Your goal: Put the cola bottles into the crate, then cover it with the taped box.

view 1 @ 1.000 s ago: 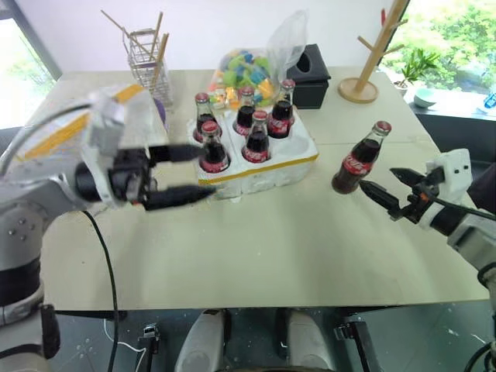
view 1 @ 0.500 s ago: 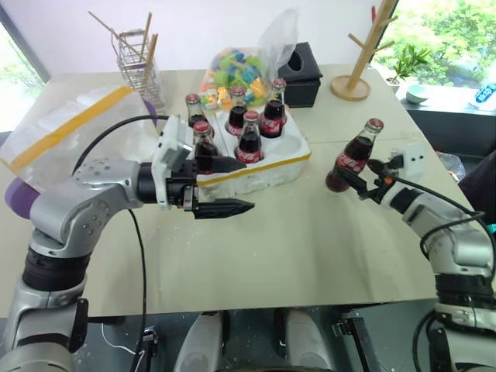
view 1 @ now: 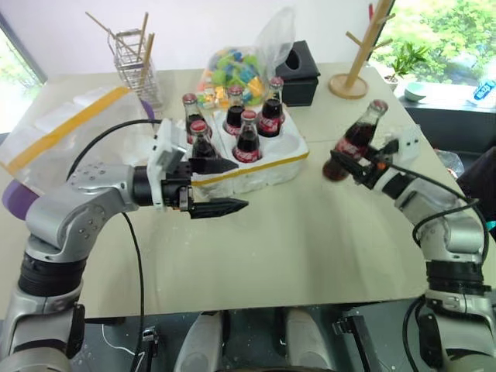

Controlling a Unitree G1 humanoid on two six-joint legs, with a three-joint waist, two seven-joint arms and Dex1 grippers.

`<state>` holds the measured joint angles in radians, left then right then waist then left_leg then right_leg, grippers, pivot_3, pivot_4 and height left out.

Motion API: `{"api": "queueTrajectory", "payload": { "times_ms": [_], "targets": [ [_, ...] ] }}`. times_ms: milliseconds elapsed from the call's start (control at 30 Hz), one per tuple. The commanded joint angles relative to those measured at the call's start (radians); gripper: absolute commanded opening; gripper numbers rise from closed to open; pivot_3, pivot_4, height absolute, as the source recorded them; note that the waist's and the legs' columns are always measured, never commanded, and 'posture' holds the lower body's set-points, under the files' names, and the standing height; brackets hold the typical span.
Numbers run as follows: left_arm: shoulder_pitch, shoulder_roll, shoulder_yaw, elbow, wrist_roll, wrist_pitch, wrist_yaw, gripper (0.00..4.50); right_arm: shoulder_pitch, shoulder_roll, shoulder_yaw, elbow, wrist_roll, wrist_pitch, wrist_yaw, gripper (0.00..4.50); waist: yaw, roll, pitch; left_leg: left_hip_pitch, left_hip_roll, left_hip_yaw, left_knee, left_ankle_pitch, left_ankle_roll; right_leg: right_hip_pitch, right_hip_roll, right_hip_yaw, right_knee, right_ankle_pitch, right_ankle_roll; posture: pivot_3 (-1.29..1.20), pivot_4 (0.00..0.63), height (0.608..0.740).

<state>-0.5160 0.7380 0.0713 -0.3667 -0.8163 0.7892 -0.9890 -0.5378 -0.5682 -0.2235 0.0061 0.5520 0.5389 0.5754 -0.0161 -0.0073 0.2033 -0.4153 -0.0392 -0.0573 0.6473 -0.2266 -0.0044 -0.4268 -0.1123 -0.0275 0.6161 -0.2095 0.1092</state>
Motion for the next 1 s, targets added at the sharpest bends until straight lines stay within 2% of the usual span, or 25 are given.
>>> {"api": "queueTrajectory", "payload": {
  "times_ms": [33, 200, 367, 500, 667, 733, 767, 800, 967, 1000],
  "targets": [
    [0.015, 0.021, 0.063, -0.023, -0.011, -0.017, 0.013, 4.5, -0.133, 0.006, -0.026, -0.112, 0.075, 0.023, 0.001, 2.76, -0.001, 0.0, 0.0, 0.0, 0.0, 0.0, 0.0, 0.0, 0.0, 0.0, 0.0, 0.0, 0.0, 0.0, 0.0, 0.0, 0.15, 0.74],
    [0.016, 0.019, 0.087, -0.012, -0.009, -0.027, 0.031, 4.5, -0.259, 0.062, 0.081, -0.063, 0.04, 0.037, 0.032, 2.76, 0.002, 0.0, 0.0, 0.0, 0.0, 0.0, 0.0, 0.0, 0.0, 0.0, 0.001, -0.001, 0.001, 0.0, 0.0, 0.0, 0.15, 0.74],
    [-0.004, 0.0, 0.063, -0.028, -0.013, -0.032, 0.038, 4.5, -0.346, 0.128, 0.159, 0.105, -0.055, -0.028, 0.041, 2.76, 0.006, 0.0, 0.0, -0.001, 0.0, 0.0, 0.0, 0.0, 0.0, 0.0, 0.001, -0.001, 0.0, 0.0, 0.0, 0.0, 0.15, 0.74],
    [-0.016, -0.009, 0.047, -0.04, -0.006, -0.034, 0.04, 4.5, -0.363, 0.112, 0.261, 0.231, -0.199, -0.069, 0.05, 2.76, 0.006, -0.001, 0.0, -0.001, -0.001, 0.0, 0.0, 0.0, 0.0, 0.0, 0.0, -0.001, 0.0, 0.0, 0.0, 0.0, 0.15, 0.74],
    [-0.016, -0.003, 0.05, -0.044, -0.008, -0.034, 0.039, 4.5, -0.348, 0.123, 0.292, 0.29, -0.26, -0.062, 0.047, 2.76, 0.003, -0.001, 0.0, -0.002, -0.001, 0.0, -0.001, 0.0, -0.001, -0.001, 0.0, -0.001, 0.001, 0.0, 0.0, 0.0, 0.15, 0.74],
    [-0.012, 0.005, 0.055, -0.042, -0.007, -0.034, 0.037, 4.5, -0.347, 0.131, 0.284, 0.289, -0.255, -0.049, 0.048, 3.8, 0.005, -0.001, 0.0, -0.002, -0.001, 0.0, 0.0, 0.0, -0.001, -0.001, 0.0, -0.001, 0.001, 0.0, 0.0, 0.0, 0.15, 0.74],
    [-0.009, 0.011, 0.062, -0.042, -0.009, -0.032, 0.035, 4.5, -0.343, 0.132, 0.283, 0.283, -0.259, -0.048, 0.049, 4.2, 0.005, -0.001, 0.0, -0.002, -0.001, 0.0, 0.0, 0.0, -0.001, -0.001, 0.0, -0.001, 0.001, 0.0, 0.0, 0.0, 0.15, 0.74],
    [-0.004, 0.02, 0.071, -0.041, -0.011, -0.028, 0.035, 4.5, -0.338, 0.131, 0.282, 0.273, -0.261, -0.046, 0.05, 4.42, 0.003, -0.001, 0.0, -0.002, -0.002, 0.0, 0.0, 0.0, -0.001, -0.001, 0.0, -0.001, 0.001, 0.0, 0.0, 0.0, 0.15, 0.74],
    [0.059, 0.125, 0.175, -0.052, -0.039, -0.004, 0.012, 4.5, -0.301, 0.067, 0.228, 0.148, -0.215, 0.039, 0.086, 4.42, 0.001, -0.001, 0.0, -0.002, -0.001, 0.0, -0.001, 0.0, -0.001, -0.002, 0.001, -0.001, 0.002, 0.0, 0.0, 0.0, 0.15, 0.74],
    [0.094, 0.191, 0.255, -0.039, -0.051, 0.02, -0.017, 4.5, -0.283, 0.016, 0.193, 0.085, -0.183, 0.085, 0.116, 4.42, 0.001, 0.0, 0.0, -0.002, -0.001, 0.0, -0.002, 0.0, -0.001, -0.003, 0.001, -0.001, 0.002, 0.0, 0.0, 0.0, 0.15, 0.74]
  ]
}}
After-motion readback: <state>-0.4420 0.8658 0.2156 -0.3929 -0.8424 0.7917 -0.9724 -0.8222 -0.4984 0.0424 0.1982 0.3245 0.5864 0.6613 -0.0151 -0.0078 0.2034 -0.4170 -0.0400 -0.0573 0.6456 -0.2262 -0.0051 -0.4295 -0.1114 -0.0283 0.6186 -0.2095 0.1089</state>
